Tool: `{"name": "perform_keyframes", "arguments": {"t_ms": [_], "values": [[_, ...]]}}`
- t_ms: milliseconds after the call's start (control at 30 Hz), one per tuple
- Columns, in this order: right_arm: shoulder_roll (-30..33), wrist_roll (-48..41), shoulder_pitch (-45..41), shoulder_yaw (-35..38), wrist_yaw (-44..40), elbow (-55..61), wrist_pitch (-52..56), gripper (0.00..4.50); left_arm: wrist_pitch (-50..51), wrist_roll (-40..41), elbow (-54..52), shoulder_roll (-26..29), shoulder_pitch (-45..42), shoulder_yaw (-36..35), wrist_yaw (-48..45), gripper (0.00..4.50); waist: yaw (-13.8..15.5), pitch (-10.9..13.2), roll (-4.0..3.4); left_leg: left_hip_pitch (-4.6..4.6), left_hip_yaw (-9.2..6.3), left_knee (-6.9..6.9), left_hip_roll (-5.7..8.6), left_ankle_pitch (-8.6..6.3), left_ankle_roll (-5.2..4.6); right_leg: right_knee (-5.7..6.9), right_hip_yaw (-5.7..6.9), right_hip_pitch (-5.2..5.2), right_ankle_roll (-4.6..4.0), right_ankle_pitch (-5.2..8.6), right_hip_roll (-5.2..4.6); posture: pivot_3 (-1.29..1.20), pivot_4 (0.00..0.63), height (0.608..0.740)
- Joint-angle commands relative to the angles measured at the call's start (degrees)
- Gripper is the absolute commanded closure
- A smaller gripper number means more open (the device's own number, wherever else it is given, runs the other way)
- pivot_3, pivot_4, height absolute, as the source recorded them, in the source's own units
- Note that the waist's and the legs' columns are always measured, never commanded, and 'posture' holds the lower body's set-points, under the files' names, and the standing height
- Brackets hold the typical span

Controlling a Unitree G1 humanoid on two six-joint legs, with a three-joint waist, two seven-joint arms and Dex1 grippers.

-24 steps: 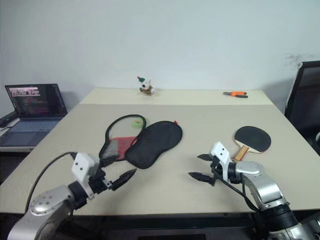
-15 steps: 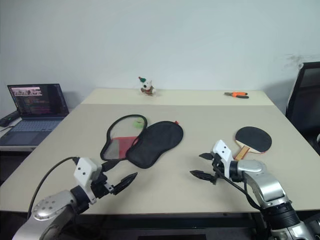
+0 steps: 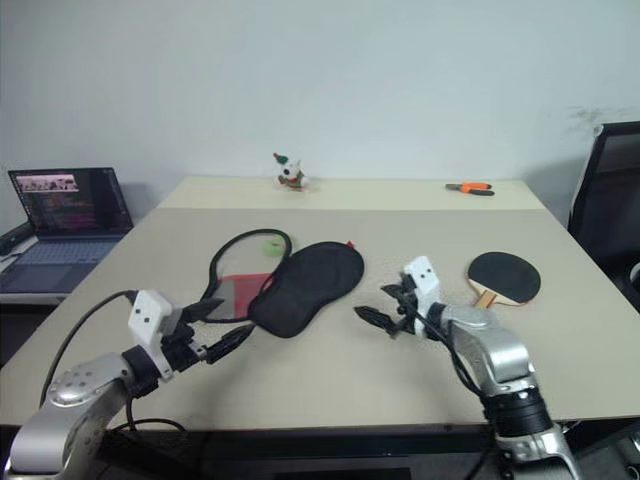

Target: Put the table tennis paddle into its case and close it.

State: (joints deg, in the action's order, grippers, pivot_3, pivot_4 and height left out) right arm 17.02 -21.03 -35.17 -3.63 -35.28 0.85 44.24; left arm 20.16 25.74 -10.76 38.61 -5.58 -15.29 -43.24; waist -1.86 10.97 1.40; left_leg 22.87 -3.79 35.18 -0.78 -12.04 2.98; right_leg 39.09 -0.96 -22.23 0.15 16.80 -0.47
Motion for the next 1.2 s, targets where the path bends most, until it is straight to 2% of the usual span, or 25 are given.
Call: {"name": "perform_keyframes", "arguments": {"t_ms": [33, 233, 400, 500, 833, 1000, 1100, 1200], "values": [[-3.67, 0.04, -3.04, 0.24, 5.38, -1.37, 4.42, 0.02, -0.32, 1.64, 3.50, 4.48, -2.43, -1.39, -6.51, 0.00, 0.00, 0.00, 0.00, 0.00, 0.00, 0.00, 0.00, 0.00, 0.00, 0.00, 0.01, 0.00, 0.00, 0.00, 0.00, 0.00, 0.150, 0.740], [-11.05, 0.74, -5.19, -1.25, 11.35, -5.33, 8.36, 0.02, 2.29, 4.58, 11.27, 11.44, -8.39, -3.62, -14.50, 0.00, -0.05, 0.00, 0.01, 0.04, -0.02, -0.02, 0.00, 0.00, 0.00, 0.00, 0.04, -0.04, -0.01, 0.00, 0.00, 0.00, 0.150, 0.740], [-15.54, 1.68, -6.65, -0.78, 14.64, -9.94, 9.21, 0.02, 4.10, 6.54, 12.97, 13.97, -9.71, -5.79, -17.17, 0.00, -0.13, 0.00, 0.00, 0.03, 0.01, -0.07, -0.01, -0.01, -0.01, 0.00, 0.02, -0.08, -0.01, 0.00, 0.00, 0.00, 0.150, 0.740], [-18.67, 2.45, -9.34, -0.19, 16.01, -17.19, 6.76, 0.02, 5.01, 6.91, 13.49, 15.34, -9.84, -7.71, -17.10, 0.00, -0.19, 0.00, 0.01, 0.03, 0.00, -0.08, -0.03, -0.01, -0.01, 0.00, 0.03, -0.08, -0.02, 0.00, 0.00, 0.00, 0.150, 0.740], [-25.76, 5.84, -20.31, -0.17, 14.95, -39.27, -6.54, 0.02, 5.87, 6.51, 12.02, 15.39, -8.42, -8.56, -16.85, 0.00, -1.34, -0.02, 0.03, -0.03, 0.03, -0.08, -0.11, -0.01, -0.01, 0.05, 0.02, -0.09, -0.12, -0.06, 0.09, 0.00, 0.150, 0.740], [-28.62, 6.16, -22.83, 0.06, 13.91, -43.88, -9.91, 0.02, 5.44, 6.23, 11.97, 14.82, -8.43, -8.08, -16.51, 0.00, -1.38, -0.03, 0.04, -0.03, 0.02, -0.11, -0.14, -0.01, -0.01, 0.04, 0.01, -0.10, -0.13, -0.07, 0.09, 0.00, 0.150, 0.740], [-29.35, 5.34, -23.21, 0.94, 13.97, -44.28, -10.11, 0.61, 5.33, 6.18, 11.71, 14.50, -8.33, -7.90, -16.26, 0.00, -1.38, -0.03, 0.04, -0.05, 0.01, -0.11, -0.18, 0.00, -0.01, 0.07, 0.02, -0.09, -0.16, -0.09, 0.09, 0.00, 0.150, 0.740], [-29.62, 4.25, -23.08, 1.77, 13.91, -43.90, -8.94, 1.64, 5.37, 6.07, 11.27, 14.12, -8.37, -7.59, -15.91, 0.00, -1.37, -0.02, 0.04, -0.02, 0.01, -0.12, -0.20, -0.01, -0.01, 0.06, 0.03, -0.11, -0.17, -0.09, 0.10, 0.00, 0.150, 0.740]]}}
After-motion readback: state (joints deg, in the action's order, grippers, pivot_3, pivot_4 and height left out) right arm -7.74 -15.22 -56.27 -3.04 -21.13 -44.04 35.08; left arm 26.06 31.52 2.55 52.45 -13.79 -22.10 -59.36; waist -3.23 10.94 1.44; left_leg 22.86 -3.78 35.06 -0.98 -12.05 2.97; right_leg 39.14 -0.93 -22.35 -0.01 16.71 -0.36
